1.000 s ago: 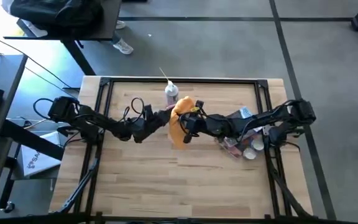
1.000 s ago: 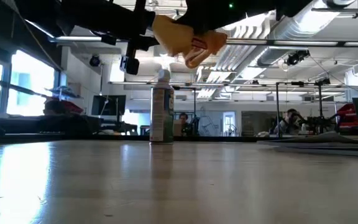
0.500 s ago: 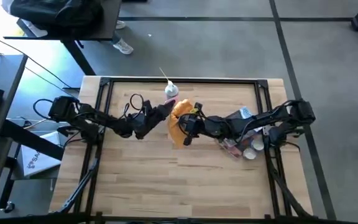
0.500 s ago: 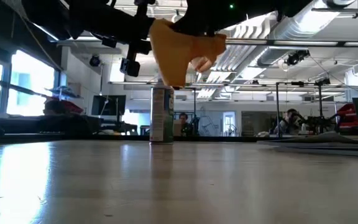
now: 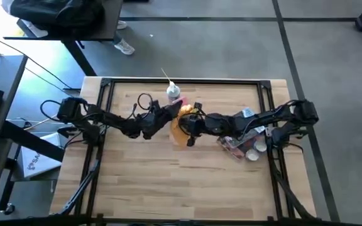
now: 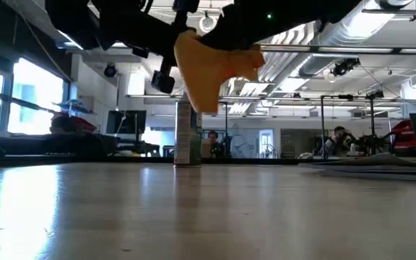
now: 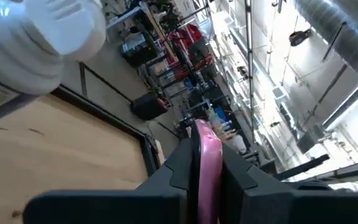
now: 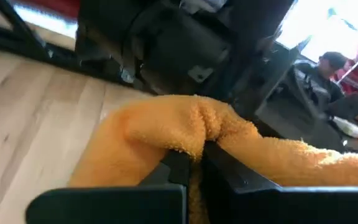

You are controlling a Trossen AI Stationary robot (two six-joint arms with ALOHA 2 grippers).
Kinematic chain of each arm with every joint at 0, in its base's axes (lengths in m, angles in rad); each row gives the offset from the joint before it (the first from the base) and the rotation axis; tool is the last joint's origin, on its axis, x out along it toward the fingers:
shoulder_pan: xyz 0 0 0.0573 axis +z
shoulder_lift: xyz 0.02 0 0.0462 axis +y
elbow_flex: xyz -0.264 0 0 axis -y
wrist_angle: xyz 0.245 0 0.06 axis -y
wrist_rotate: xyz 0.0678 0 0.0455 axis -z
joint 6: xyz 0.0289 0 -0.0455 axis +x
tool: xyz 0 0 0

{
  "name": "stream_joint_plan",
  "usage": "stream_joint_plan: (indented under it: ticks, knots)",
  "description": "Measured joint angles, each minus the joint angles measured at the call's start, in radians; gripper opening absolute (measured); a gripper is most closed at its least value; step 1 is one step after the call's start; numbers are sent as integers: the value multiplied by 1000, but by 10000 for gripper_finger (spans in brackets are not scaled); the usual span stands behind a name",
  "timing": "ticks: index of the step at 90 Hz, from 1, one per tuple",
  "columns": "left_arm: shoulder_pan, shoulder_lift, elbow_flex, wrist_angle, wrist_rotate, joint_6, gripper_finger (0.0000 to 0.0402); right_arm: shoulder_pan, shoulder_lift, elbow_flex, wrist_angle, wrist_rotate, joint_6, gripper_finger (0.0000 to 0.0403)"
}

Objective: Apply microfiber cloth
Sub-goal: Wipe the back and front of the cellphone using the orange microfiber cloth

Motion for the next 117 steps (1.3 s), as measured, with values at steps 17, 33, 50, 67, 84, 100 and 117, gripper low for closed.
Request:
stream_joint_plan:
  ticks: [17,33,50,67,84,100,117]
  knots:
    - [4,22,0,6,26,-53,15,3,-1,1,-17,82,-57,0]
    - [-5,14,0,7,53,-61,15,2,-7,91,-189,97,-90,0]
    - [-6,14,0,9,120,-87,15,12,-10,211,-480,46,-25,0]
    - [-6,15,-1,4,179,-99,15,55,-14,252,-666,1,69,0]
    - [-6,-2,-2,11,208,-101,15,125,-37,251,-759,-10,155,0]
    - [-6,-26,-2,19,213,-100,15,185,-59,250,-836,-6,256,0]
    - [-15,-110,-48,38,244,-61,15,248,-75,245,-986,69,376,0]
